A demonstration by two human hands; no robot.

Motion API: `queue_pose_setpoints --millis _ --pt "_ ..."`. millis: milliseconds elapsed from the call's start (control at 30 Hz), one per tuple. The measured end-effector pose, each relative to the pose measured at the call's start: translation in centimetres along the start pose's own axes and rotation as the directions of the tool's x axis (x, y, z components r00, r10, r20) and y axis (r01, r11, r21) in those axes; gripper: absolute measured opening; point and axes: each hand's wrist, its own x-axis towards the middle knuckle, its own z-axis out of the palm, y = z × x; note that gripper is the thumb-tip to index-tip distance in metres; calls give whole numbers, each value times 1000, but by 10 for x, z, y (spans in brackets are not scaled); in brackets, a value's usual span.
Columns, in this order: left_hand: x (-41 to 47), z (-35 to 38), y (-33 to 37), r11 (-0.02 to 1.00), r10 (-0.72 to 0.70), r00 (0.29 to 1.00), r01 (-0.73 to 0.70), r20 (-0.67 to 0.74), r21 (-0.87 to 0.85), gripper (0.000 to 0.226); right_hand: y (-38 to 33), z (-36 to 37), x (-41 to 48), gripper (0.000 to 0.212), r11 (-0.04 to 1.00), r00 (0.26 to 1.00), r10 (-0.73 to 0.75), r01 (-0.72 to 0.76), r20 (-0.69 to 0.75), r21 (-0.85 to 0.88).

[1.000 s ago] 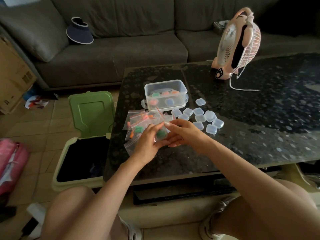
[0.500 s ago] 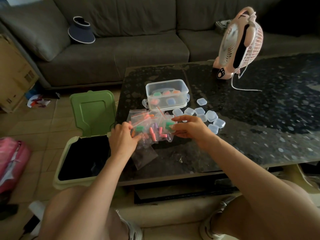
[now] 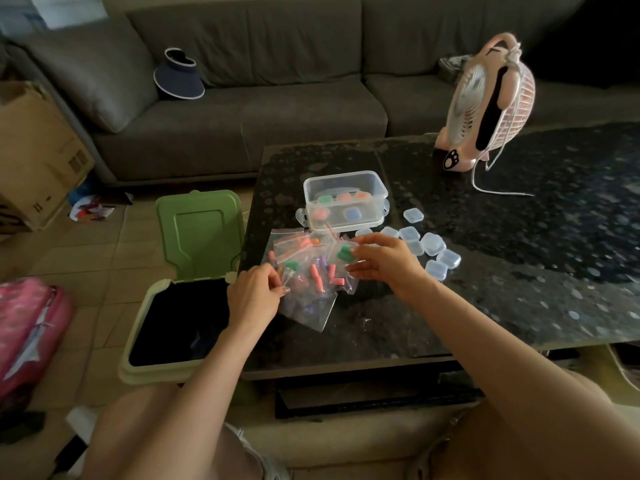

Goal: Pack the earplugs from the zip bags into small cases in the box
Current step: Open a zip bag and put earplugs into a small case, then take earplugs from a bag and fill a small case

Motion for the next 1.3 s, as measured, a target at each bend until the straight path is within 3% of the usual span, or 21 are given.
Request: queue_pose_setpoints --millis 133,333,433,600,700,867,1000,1133,1300 --pt "5 -22 8 979 98 995 -101 -24 -178 19 -9 -2 9 5 999 999 30 -29 -15 25" --pt "12 -51 23 949 119 991 -132 -65 -286 14 -49 2 58 25 995 988 47 -33 -148 99" --pt "14 -61 24 935 130 989 -147 -73 -322 8 -74 3 80 28 985 990 58 -36 -131 166" --pt "24 -78 2 931 99 992 -119 -76 -346 8 -62 -1 81 28 994 987 52 -66 -154 -86" --pt "32 -86 -26 928 16 992 -60 -122 -367 16 -45 -1 58 24 991 997 53 -59 -53 -119" --pt "44 -89 -89 909 -183 963 90 -197 -407 19 -23 4 20 15 924 982 78 -6 171 -383" --pt "48 -61 -158 858 -375 905 259 -198 -443 29 -14 13 -3 16 924 954 66 51 291 -378" --pt "54 -10 -223 718 -581 813 491 -36 -493 12 -6 16 -13 15 933 948 65 53 311 -356" --pt "46 6 -217 756 -549 831 540 91 -370 12 2 11 -13 13 936 965 56 39 255 -351"
